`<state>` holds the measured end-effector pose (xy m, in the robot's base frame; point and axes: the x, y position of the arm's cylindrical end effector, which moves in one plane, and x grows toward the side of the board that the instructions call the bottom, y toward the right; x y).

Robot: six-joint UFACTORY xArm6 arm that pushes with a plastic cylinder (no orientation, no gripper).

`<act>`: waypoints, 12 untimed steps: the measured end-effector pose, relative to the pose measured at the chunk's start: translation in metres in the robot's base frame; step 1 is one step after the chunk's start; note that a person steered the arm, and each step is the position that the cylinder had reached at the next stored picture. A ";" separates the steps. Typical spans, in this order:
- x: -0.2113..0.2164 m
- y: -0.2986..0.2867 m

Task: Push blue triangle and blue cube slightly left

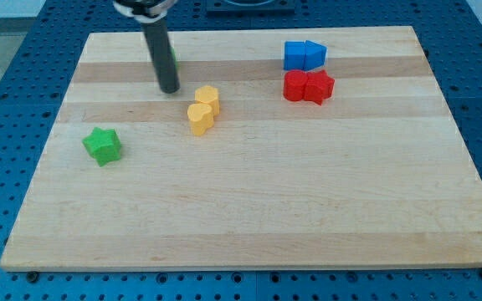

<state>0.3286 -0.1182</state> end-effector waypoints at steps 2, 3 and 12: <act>-0.038 0.053; -0.064 0.073; -0.057 0.251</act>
<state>0.2712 0.1328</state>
